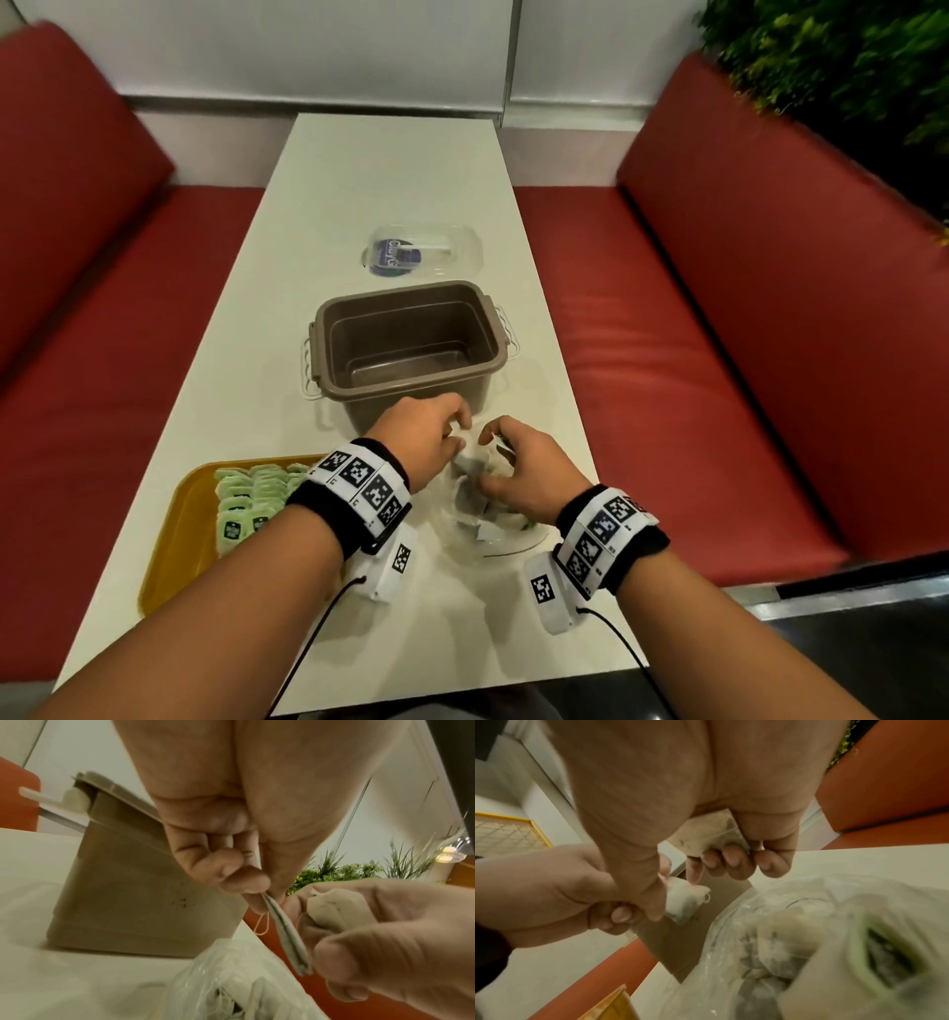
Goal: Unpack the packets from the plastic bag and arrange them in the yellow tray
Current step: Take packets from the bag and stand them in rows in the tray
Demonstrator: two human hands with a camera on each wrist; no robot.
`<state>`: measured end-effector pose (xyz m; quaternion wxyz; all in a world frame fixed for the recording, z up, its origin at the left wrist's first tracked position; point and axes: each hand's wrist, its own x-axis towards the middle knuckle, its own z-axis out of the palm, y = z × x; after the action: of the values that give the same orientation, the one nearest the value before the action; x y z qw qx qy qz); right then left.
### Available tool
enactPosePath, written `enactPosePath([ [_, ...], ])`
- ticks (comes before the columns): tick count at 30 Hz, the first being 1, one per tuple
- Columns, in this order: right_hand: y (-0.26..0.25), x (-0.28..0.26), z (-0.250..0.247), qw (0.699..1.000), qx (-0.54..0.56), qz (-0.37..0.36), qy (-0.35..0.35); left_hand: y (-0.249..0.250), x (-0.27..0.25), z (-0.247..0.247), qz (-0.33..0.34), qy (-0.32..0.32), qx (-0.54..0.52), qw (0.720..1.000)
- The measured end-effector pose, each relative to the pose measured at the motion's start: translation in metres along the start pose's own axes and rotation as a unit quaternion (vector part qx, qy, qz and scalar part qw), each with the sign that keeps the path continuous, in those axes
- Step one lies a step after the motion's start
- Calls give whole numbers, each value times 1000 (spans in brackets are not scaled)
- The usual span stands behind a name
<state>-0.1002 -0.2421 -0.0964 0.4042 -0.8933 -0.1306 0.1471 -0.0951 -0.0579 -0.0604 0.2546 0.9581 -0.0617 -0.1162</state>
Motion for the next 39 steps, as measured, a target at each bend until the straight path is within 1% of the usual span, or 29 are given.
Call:
enactPosePath([
  [6, -32, 1, 20, 1000, -13, -15, 6, -15, -30, -41, 43, -28, -20, 998],
  [9, -49, 2, 32, 999, -30, -33, 13, -32, -45, -57, 30, -45, -8, 999],
  [12, -65, 7, 45, 998, -43, -54, -2, -51, -60, -69, 4, -21, 30, 999],
  [15, -80, 11, 55, 997, -31, -59, -25, -66, -70, -75, 10, -5, 68, 998],
  [18, -97, 15, 68, 996, -25, -71, -41, -83, -82, -84, 26, 1, 78, 997],
  [22, -116, 21, 87, 993, -25, -109, -48, -103, -95, -95, 54, 30, 45, 997],
  [26, -130, 26, 108, 990, -27, -134, -44, -118, -109, -107, 68, 65, 21, 995],
  [28, -136, 28, 118, 990, -19, -137, -41, -126, -116, -110, 55, 72, 5, 996],
  [31, -145, 30, 128, 988, -25, -141, -54, -139, -124, -108, 26, 45, 1, 999],
  [33, -148, 30, 134, 990, -27, -121, -72, -149, -129, -106, 1, 38, 24, 999],
  [35, -145, 31, 139, 993, -37, -90, -72, -160, -132, -105, -29, 27, 65, 997],
  [36, -142, 31, 140, 994, -47, -78, -68, -167, -133, -104, -46, 11, 94, 994],
  [39, -134, 31, 142, 995, -72, -52, -52, -182, -134, -92, -96, -67, 170, 978],
])
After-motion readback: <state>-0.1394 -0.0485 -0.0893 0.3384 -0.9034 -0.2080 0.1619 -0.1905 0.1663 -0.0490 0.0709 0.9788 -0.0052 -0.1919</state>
